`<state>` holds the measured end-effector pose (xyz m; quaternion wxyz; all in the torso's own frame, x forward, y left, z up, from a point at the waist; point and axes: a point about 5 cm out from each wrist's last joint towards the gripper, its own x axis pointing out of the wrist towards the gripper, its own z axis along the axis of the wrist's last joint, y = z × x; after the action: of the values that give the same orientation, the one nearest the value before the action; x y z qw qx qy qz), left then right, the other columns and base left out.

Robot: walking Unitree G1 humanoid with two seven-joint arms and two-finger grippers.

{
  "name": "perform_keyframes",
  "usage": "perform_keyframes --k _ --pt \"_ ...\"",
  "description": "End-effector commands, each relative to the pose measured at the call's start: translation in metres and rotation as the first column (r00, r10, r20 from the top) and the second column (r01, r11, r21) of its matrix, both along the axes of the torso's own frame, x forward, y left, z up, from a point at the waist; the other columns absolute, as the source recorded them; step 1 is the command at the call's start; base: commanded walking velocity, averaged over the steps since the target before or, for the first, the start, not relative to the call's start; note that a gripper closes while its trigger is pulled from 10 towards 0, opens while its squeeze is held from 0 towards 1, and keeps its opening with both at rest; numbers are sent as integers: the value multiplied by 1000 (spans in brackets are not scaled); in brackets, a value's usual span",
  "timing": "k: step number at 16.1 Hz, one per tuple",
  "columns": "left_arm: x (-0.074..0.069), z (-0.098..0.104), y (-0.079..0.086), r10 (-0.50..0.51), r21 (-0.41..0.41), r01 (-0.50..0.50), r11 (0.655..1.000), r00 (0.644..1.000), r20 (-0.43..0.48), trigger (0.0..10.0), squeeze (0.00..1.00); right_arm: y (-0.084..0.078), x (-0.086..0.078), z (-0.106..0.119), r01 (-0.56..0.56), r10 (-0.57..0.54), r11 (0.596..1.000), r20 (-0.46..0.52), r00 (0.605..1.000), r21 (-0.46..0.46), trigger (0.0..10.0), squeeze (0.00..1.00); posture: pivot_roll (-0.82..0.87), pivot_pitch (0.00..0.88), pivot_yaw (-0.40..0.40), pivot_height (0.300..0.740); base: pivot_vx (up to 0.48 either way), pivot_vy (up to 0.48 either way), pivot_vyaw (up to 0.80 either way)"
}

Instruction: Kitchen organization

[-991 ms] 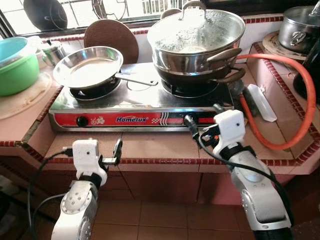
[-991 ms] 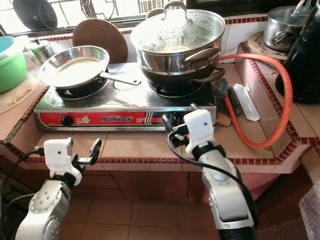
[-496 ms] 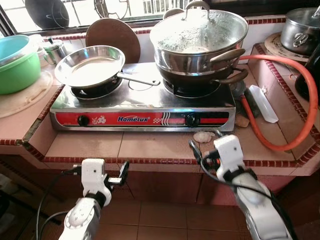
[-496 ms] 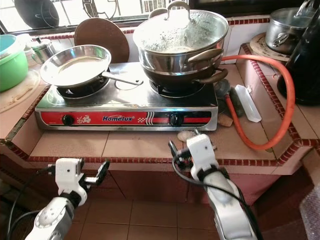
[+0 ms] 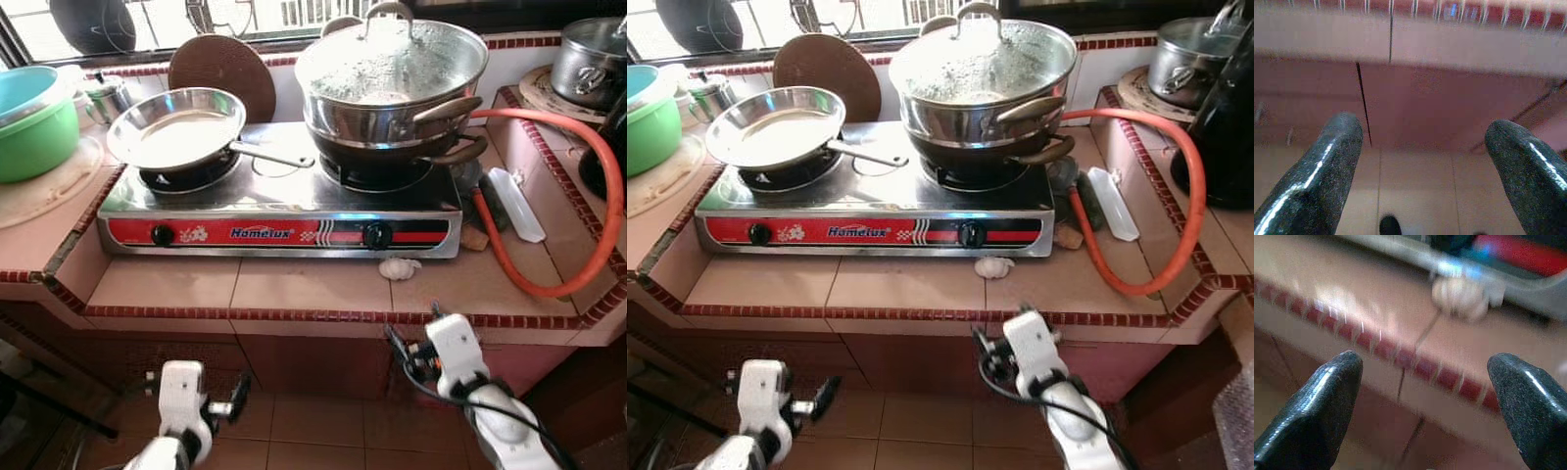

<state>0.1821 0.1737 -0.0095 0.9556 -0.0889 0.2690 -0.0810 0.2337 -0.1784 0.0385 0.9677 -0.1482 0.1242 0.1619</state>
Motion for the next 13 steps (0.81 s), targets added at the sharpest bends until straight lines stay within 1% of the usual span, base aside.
perform_keyframes --k 1,2,3,4,5,6,7,8,9,10,11,13 --pt "-5 -7 8 1 17 0 1000 999 -51 10000 0 -3 -5 -10 -1 1 1000 -37 999 -5 10000 0 -186 92 82 740 0 0 0" --pt "-7 -13 7 -18 11 19 1000 994 -104 10000 0 -8 -9 -22 11 -12 1000 -91 996 -10 10000 0 -185 93 79 740 0 0 0" --pt "-7 -18 6 -46 22 49 999 992 -122 10000 0 -12 -12 -31 22 -25 1000 -130 991 -22 10000 0 -182 94 80 740 0 0 0" --pt "-6 -22 6 -49 29 53 998 990 -132 10000 0 -13 -12 -35 30 -32 999 -153 988 -21 10000 0 -182 94 80 740 0 0 0" --pt "-2 -26 6 -56 34 61 998 989 -138 10000 0 -13 -11 -40 36 -39 999 -171 985 -18 10000 0 -181 99 80 740 0 0 0" --pt "0 -29 6 -59 34 64 997 988 -144 10000 0 -13 -11 -40 34 -36 999 -174 984 -18 10000 0 -181 99 80 740 0 0 0" --pt "5 -32 6 -57 42 64 997 987 -151 10000 0 -12 -9 -44 44 -45 999 -193 980 -11 10000 0 -178 101 80 740 0 0 0" --pt "13 -37 4 -78 70 91 993 983 -168 10000 0 -11 -5 -49 61 -59 998 -220 974 1 10000 0 -180 101 75 740 0 0 0" --pt "14 -38 3 -81 72 95 993 982 -173 10000 0 -10 -5 -50 63 -61 998 -224 973 1 10000 0 -180 101 75 740 0 0 0" --pt "21 -43 -3 -102 72 118 990 974 -201 10000 0 -8 0 -57 82 -75 997 -265 961 13 10000 0 -183 98 74 740 0 0 0" --pt "27 -45 -9 -137 91 159 983 968 -211 10000 0 -5 4 -61 66 -64 998 -281 957 -2 10000 0 -189 95 72 740 0 0 0" --pt "31 -50 -15 -169 127 204 971 955 -245 10000 0 0 6 -67 51 -53 999 -315 947 -15 10000 0 -191 90 73 740 0 0 0"
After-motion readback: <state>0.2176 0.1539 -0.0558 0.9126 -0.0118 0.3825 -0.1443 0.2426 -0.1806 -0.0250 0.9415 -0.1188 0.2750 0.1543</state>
